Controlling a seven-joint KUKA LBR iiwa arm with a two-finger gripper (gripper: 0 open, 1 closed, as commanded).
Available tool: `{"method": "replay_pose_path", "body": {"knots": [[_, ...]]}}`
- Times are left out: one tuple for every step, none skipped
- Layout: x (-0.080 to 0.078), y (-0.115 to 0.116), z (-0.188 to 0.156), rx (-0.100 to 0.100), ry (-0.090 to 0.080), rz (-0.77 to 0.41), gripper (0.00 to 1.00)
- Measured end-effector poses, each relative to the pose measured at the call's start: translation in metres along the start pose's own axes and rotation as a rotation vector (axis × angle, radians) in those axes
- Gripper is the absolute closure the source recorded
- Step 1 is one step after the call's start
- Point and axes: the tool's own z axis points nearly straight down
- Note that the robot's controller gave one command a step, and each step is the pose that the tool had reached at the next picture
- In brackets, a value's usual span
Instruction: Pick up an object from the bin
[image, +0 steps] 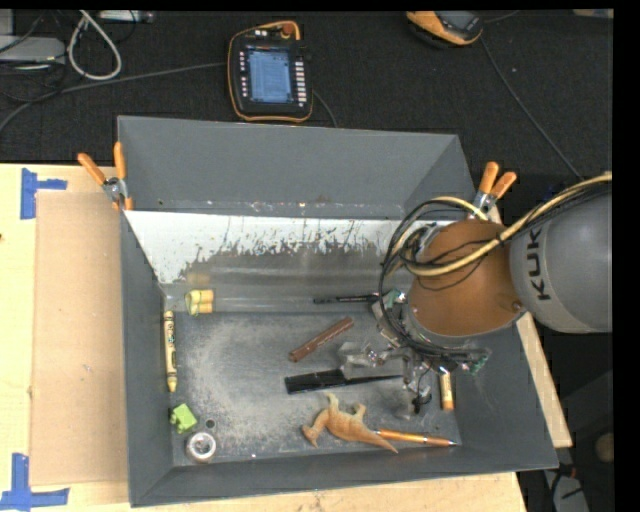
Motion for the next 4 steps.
{"method": "replay_pose_path", "body": {"knots": [[-0.056, 0.014, -0.001, 0.001, -0.022, 0.066, 0.0], [-0.029, -0.011, -0.001, -0.001, -0.006, 0.096, 0.0], [-0.038, -0.009, -0.001, 0.0, -0.01, 0.093, 0.0], [-0.015, -0.021, 0.0, 0.001, -0.01, -0.274, 0.0]]}}
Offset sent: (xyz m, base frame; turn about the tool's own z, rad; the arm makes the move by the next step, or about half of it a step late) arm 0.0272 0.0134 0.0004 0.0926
